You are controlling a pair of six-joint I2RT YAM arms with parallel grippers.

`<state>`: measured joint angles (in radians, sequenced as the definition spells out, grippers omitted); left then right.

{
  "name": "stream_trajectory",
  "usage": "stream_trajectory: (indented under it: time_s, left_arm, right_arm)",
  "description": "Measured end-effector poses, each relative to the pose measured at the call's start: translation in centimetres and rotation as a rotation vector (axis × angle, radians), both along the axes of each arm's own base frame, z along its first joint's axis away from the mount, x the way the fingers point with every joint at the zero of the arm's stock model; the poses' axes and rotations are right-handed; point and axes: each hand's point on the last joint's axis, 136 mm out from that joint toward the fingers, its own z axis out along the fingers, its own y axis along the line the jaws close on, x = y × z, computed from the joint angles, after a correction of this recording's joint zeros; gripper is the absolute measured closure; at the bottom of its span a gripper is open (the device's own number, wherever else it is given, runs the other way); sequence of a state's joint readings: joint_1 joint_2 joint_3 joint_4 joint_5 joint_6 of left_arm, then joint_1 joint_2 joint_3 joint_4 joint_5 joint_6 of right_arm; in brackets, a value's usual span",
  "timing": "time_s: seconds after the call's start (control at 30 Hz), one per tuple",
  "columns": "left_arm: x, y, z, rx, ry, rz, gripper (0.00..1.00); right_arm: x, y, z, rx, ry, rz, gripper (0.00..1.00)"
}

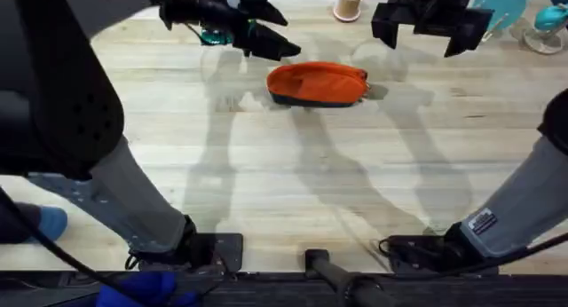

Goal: Unzip the bag, pick up the pens from the table one at a time and place them inside, then zip the bag closed.

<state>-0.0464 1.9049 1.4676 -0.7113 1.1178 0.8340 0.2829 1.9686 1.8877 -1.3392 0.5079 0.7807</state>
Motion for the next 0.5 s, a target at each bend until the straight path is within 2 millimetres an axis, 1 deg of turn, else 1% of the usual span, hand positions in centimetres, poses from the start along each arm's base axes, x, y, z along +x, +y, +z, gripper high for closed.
stream_trajectory:
  time_s: [0.13, 0.23, 0.33, 0.5]
  left_arm:
    - [-0.9, -0.9, 0.8, 0.075, -0.022, -0.056, 0.008]
    - [-1.5, -2.0, 0.9, 0.154, -0.069, -0.104, 0.007]
    - [-1.7, -3.1, 0.7, 0.214, -0.119, -0.145, 0.008]
    - [-2.4, -4.7, 0.1, 0.26, -0.153, -0.193, 0.008]
  right_arm:
    - [0.2, 0.1, 0.0, 0.002, -0.008, 0.0, 0.005]
    - [0.2, 0.1, 0.0, 0.003, -0.01, 0.0, 0.005]
    - [0.2, 0.1, 0.0, 0.003, -0.01, 0.0, 0.005]
    - [0.2, 0.1, 0.0, 0.003, -0.01, 0.0, 0.005]
